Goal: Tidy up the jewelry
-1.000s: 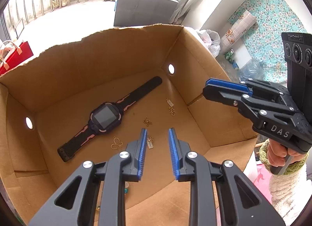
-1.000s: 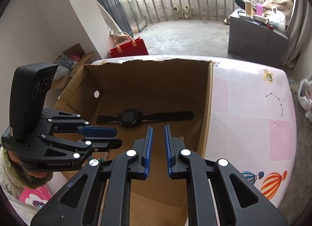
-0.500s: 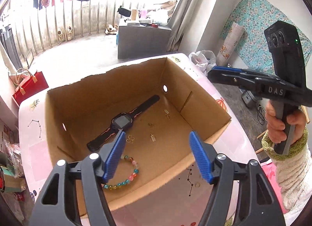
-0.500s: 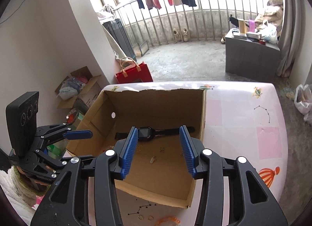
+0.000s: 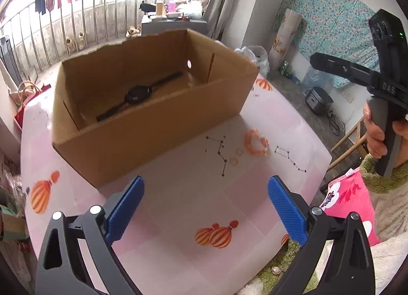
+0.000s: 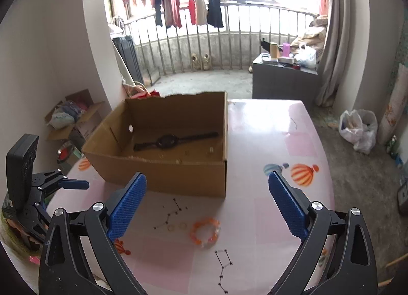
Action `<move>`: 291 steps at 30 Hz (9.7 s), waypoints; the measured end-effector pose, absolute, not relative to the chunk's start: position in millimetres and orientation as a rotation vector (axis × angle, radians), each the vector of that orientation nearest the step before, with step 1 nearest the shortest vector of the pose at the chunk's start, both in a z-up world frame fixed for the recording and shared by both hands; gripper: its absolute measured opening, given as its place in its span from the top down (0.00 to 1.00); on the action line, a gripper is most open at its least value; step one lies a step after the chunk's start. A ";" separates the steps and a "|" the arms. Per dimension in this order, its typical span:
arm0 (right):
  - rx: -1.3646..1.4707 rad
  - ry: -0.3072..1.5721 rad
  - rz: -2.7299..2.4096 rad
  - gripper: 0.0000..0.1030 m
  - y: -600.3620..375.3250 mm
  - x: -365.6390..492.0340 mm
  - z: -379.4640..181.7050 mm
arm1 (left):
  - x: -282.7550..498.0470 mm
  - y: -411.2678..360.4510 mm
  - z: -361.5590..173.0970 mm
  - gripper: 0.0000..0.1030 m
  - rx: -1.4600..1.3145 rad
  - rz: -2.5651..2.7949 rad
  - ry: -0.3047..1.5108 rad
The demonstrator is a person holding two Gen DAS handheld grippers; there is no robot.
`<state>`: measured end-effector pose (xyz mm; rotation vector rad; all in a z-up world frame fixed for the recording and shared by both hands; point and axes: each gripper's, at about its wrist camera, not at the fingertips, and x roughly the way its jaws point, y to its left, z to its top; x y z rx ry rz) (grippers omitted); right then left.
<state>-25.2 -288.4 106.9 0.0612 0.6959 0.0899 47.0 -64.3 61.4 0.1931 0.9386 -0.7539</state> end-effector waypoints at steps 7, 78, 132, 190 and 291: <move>0.071 0.983 -0.018 0.10 -273.8 -38.4 9.5 | 49.2 -86.1 -1.7 0.07 0.316 -0.599 1.009; 0.244 1.021 0.426 0.89 -175.3 31.3 -35.4 | 44.1 -50.2 -22.1 0.06 0.311 -0.546 0.887; 0.270 0.924 0.174 0.83 -248.1 -7.0 -27.1 | 34.3 -111.9 -14.5 0.90 0.395 -0.619 0.837; 0.058 0.651 0.222 0.92 -224.6 7.6 65.0 | 33.1 -79.5 81.2 0.90 0.256 -0.694 0.623; 0.169 1.035 0.187 0.93 -275.2 33.8 -37.8 | 59.2 -63.5 -17.6 0.08 0.246 -0.336 1.105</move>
